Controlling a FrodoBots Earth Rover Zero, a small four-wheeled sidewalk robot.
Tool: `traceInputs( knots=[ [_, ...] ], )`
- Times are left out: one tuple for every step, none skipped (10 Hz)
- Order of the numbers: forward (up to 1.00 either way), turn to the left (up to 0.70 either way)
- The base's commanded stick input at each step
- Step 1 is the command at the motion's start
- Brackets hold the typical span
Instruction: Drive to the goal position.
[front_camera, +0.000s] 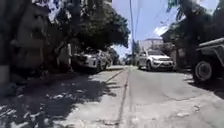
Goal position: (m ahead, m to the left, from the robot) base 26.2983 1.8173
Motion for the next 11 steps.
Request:
traceInputs(
  knots=[
    [1.0,0.01],
    [1.0,0.01],
    [1.0,-0.14],
    [1.0,-0.37],
    [1.0,-0.33],
    [1.0,-0.36],
    [1.0,-0.39],
    [1.0,-0.03],
    [1.0,-0.39],
    [1.0,-0.39],
    [1.0,-0.08]
  ],
)
